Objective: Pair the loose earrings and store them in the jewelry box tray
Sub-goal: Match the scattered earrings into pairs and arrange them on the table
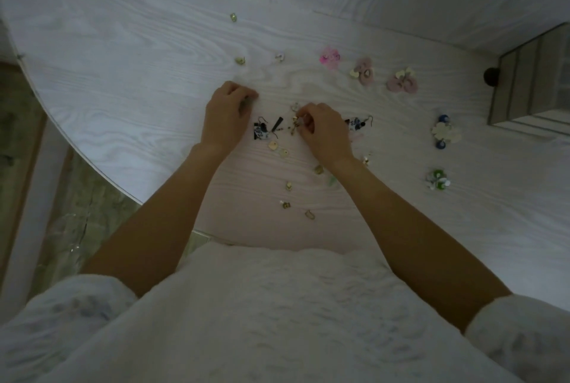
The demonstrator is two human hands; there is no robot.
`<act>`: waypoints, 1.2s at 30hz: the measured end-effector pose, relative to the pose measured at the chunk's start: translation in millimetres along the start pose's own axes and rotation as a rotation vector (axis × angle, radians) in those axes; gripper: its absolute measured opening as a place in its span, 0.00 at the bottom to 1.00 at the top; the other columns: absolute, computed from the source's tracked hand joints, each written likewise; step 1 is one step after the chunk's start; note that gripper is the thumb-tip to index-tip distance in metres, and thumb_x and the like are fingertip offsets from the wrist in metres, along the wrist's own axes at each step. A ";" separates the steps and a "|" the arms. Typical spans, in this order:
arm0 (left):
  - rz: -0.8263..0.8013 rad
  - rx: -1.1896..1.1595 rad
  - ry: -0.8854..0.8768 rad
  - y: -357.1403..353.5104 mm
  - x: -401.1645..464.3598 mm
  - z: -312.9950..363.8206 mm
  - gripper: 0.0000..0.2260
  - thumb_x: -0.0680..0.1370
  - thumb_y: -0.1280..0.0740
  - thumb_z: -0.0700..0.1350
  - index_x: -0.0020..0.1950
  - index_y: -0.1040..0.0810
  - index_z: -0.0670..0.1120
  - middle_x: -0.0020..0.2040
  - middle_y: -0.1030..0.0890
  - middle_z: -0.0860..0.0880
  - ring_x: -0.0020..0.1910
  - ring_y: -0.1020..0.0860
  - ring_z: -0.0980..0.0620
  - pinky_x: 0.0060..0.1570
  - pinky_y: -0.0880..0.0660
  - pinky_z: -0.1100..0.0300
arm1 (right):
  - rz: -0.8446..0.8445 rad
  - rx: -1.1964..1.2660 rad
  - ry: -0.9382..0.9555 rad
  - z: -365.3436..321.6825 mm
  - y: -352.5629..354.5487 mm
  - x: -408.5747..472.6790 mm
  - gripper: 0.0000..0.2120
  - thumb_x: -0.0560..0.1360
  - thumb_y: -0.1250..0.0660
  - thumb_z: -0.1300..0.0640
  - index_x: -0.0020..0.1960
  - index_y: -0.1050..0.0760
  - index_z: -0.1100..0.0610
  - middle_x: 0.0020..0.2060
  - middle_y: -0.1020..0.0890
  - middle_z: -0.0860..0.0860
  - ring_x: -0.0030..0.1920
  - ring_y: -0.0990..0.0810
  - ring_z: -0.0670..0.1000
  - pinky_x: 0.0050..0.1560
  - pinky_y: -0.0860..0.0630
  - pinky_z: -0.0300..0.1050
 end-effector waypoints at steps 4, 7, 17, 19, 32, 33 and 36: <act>0.066 0.136 -0.089 7.7 -13.5 7.3 0.09 0.76 0.36 0.42 0.55 0.22 0.45 0.53 0.23 0.43 0.53 0.28 0.44 0.37 0.29 0.58 | 0.068 0.048 -0.025 1.6 1.6 -4.9 0.10 0.76 0.37 0.62 0.56 0.25 0.60 0.46 0.22 0.56 0.44 0.26 0.50 0.47 0.28 0.43; -0.003 0.146 -0.201 -0.3 -13.1 33.3 0.11 0.74 0.34 0.48 0.54 0.22 0.46 0.51 0.22 0.45 0.53 0.27 0.46 0.39 0.30 0.57 | 0.165 0.074 -0.098 9.5 2.5 -9.2 0.10 0.75 0.36 0.62 0.56 0.26 0.59 0.46 0.21 0.55 0.43 0.27 0.47 0.44 0.33 0.37; -0.091 0.042 -0.175 -23.1 -20.6 44.1 0.08 0.75 0.34 0.41 0.52 0.21 0.43 0.46 0.19 0.42 0.46 0.23 0.43 0.45 0.28 0.54 | 0.140 0.013 -0.040 11.4 7.4 -14.0 0.09 0.73 0.35 0.65 0.53 0.25 0.61 0.47 0.20 0.56 0.47 0.23 0.52 0.50 0.25 0.45; -0.076 -0.034 -0.151 -17.9 -23.8 41.0 0.07 0.75 0.33 0.43 0.51 0.19 0.44 0.44 0.17 0.44 0.44 0.21 0.46 0.45 0.26 0.56 | 0.118 -0.010 -0.030 10.2 7.5 -15.5 0.09 0.74 0.35 0.65 0.54 0.25 0.61 0.48 0.20 0.56 0.48 0.23 0.53 0.50 0.26 0.46; 0.098 -0.636 0.229 13.4 9.3 48.3 0.06 0.77 0.35 0.45 0.46 0.23 0.43 0.37 0.18 0.46 0.35 0.18 0.55 0.37 0.20 0.63 | 0.062 -0.170 0.029 -17.3 38.3 27.6 0.10 0.80 0.46 0.59 0.55 0.30 0.62 0.51 0.25 0.59 0.48 0.28 0.55 0.43 0.34 0.45; 0.093 -0.679 0.275 14.5 17.5 49.8 0.07 0.78 0.35 0.45 0.47 0.24 0.42 0.37 0.18 0.46 0.36 0.18 0.54 0.36 0.20 0.62 | 0.056 -0.083 0.013 -21.8 42.3 35.2 0.09 0.80 0.46 0.59 0.54 0.30 0.62 0.48 0.25 0.58 0.45 0.27 0.54 0.42 0.31 0.47; 0.048 -0.722 0.364 13.5 32.1 52.7 0.07 0.79 0.37 0.46 0.48 0.27 0.41 0.35 0.19 0.47 0.35 0.18 0.50 0.35 0.20 0.60 | 0.035 0.166 -0.068 -30.8 48.6 51.1 0.08 0.80 0.46 0.59 0.54 0.32 0.61 0.44 0.22 0.55 0.43 0.21 0.55 0.44 0.25 0.50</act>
Point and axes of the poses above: each hand's wrist, its own x-axis towards the middle knuckle, its own y-axis out of the back of the hand, z = x × y, the point moved 1 cm from there along x, towards the middle knuckle
